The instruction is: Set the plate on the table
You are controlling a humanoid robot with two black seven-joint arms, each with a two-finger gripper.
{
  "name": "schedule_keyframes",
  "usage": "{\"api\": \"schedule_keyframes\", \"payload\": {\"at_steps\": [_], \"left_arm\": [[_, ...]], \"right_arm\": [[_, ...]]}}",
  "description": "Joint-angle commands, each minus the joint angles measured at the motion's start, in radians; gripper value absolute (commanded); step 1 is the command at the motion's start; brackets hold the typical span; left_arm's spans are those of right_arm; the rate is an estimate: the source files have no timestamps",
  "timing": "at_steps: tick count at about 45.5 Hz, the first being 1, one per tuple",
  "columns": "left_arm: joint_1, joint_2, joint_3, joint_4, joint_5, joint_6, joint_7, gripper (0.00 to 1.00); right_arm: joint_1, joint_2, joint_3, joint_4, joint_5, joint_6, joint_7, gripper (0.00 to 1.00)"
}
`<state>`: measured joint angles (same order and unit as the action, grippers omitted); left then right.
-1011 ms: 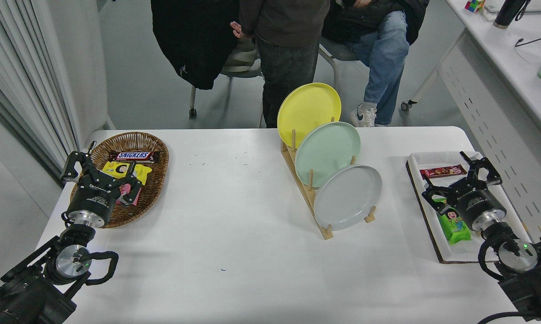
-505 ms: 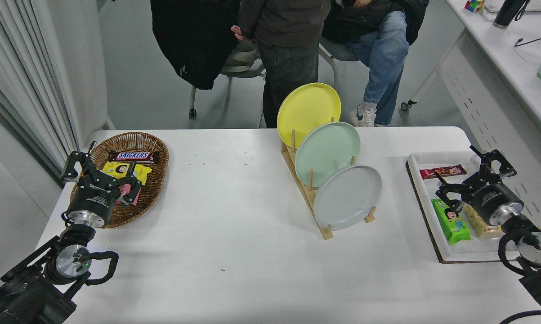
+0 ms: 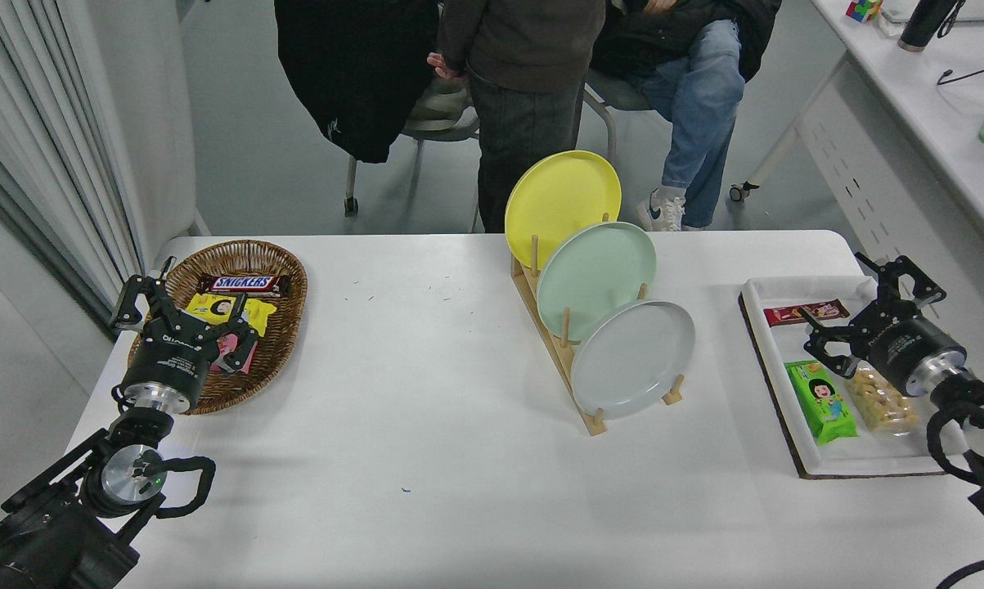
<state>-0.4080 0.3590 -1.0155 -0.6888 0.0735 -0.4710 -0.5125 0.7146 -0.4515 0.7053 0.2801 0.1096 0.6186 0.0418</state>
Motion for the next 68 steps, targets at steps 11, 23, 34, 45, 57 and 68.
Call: {"api": "schedule_keyframes", "payload": {"at_steps": [11,23,34,45,57,68], "left_arm": [[0.0,0.0,0.0,0.0,-0.001,0.0,0.0,0.98],[0.0,0.0,0.0,0.0,0.0,0.0,0.0,0.98],[0.0,0.0,0.0,0.0,0.0,0.0,0.0,0.98],[0.0,0.0,0.0,0.0,0.0,0.0,0.0,0.98],[0.0,0.0,0.0,0.0,0.0,0.0,0.0,0.98],[0.0,0.0,0.0,0.0,-0.001,0.0,0.0,0.98]], "right_arm": [[0.1,-0.098,-0.3,0.064,-0.008,0.001,0.0,1.0],[0.137,-0.121,-0.391,0.067,-0.12,0.007,-0.002,1.0],[0.163,-0.174,-0.452,0.148,-0.215,0.01,-0.002,1.0],[0.174,-0.177,-0.481,0.174,-0.219,0.009,-0.005,1.0],[0.195,-0.202,-0.486,0.248,-0.22,-0.066,-0.006,1.0],[0.227,-0.249,-0.569,0.439,-0.203,-0.223,-0.006,1.0]]}}
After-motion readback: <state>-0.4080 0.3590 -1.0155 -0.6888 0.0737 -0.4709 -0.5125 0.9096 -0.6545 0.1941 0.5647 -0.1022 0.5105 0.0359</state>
